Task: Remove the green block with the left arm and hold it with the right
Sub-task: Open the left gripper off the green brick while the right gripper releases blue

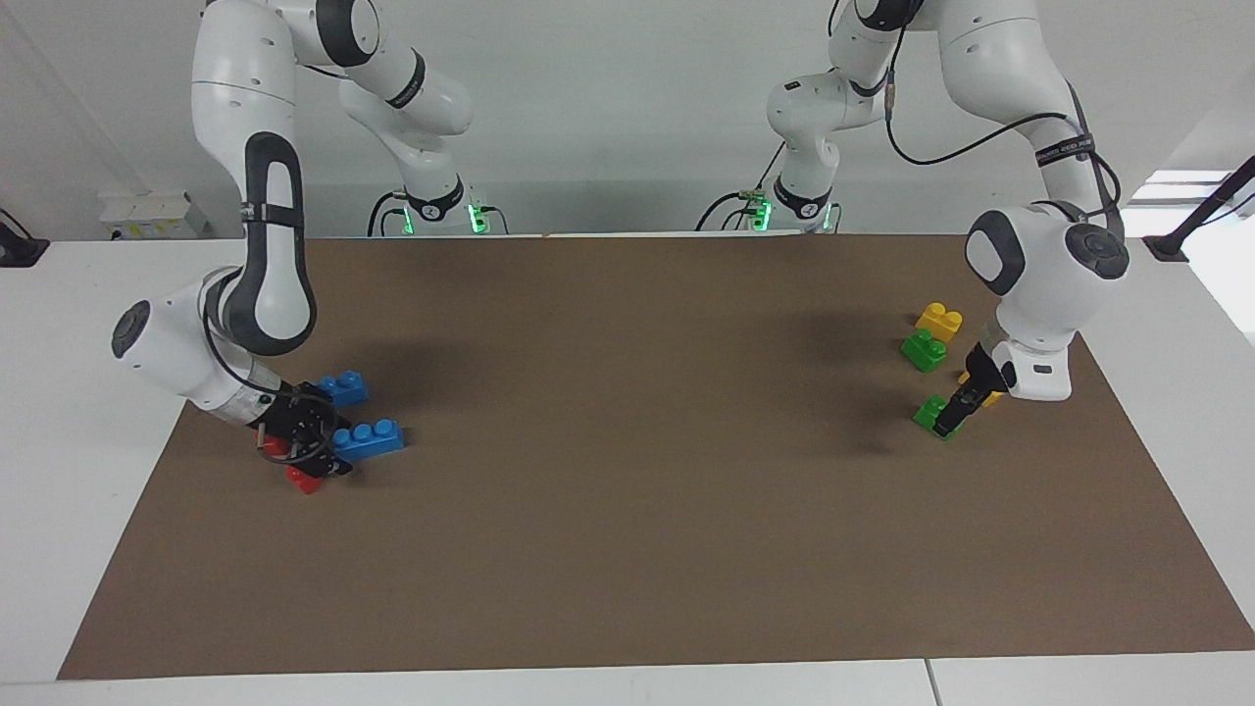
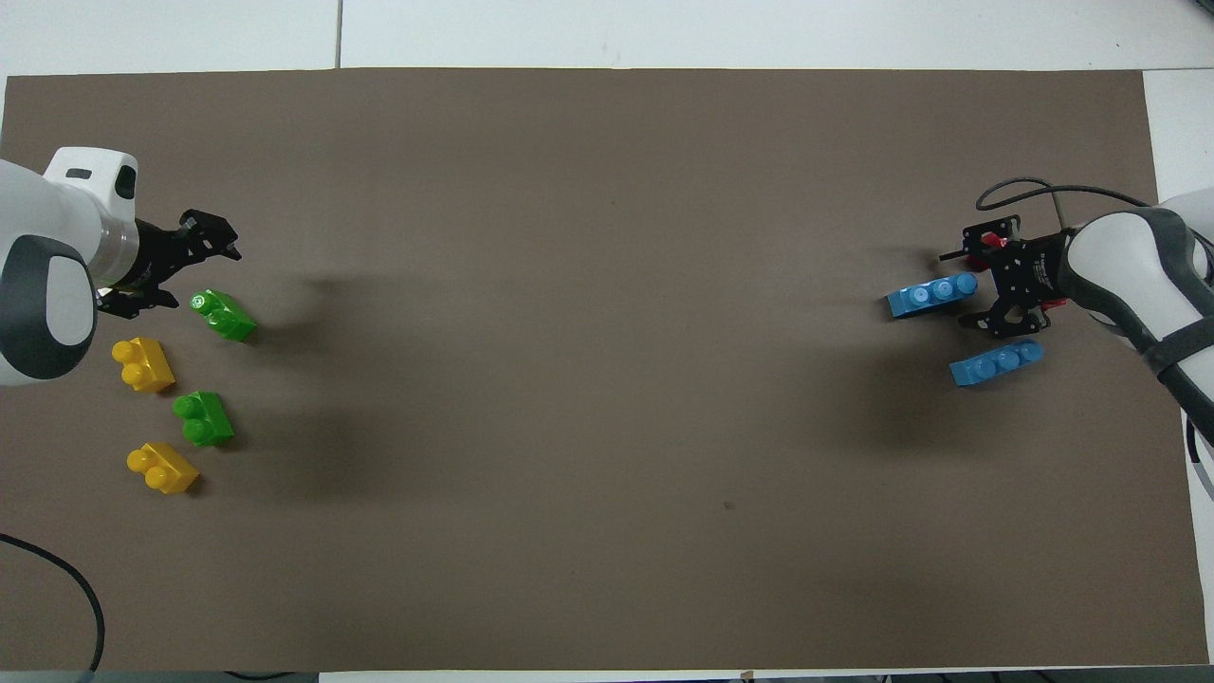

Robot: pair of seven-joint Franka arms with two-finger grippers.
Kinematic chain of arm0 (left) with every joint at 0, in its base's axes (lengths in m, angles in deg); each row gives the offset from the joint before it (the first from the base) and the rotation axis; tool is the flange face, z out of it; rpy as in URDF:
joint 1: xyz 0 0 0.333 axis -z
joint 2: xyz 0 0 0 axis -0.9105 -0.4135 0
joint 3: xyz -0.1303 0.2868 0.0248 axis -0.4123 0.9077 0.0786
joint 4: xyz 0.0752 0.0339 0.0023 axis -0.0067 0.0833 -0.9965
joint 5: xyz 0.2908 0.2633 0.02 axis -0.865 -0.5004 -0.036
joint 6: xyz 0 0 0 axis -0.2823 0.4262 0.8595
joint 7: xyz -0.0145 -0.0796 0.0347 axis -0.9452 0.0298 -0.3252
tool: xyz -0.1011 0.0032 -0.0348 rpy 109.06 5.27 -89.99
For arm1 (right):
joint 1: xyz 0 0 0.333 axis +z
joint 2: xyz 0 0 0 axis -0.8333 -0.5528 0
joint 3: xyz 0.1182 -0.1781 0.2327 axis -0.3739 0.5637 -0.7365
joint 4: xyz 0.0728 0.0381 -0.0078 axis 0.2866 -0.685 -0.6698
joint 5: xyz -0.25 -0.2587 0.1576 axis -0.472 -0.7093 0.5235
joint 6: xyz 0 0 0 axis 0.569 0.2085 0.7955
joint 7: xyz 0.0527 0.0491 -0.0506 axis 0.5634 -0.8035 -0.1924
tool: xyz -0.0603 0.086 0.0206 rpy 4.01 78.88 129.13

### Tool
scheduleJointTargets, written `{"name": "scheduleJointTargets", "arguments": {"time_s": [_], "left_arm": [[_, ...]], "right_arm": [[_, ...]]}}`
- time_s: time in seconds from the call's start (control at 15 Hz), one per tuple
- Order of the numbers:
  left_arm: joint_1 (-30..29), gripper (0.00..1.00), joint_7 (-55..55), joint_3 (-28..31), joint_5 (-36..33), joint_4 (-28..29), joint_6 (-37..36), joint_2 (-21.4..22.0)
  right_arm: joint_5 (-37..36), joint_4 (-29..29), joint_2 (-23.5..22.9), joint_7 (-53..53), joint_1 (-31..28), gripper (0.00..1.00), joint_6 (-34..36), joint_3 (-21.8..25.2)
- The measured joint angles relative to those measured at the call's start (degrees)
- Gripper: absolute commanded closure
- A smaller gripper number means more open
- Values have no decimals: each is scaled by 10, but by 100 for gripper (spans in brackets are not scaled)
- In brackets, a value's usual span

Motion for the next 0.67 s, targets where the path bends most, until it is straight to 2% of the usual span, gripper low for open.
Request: {"name": "scheduleJointTargets", "arguments": {"time_s": [0.27, 0.67], "left_arm": [[31, 0, 44, -1, -10, -62, -95, 12], [40, 0, 187, 0, -13, -78, -160, 58]], "right_arm": [[0, 13, 15, -3, 7, 7, 35, -2], [-1, 17, 41, -11, 7, 7, 71, -2]]}}
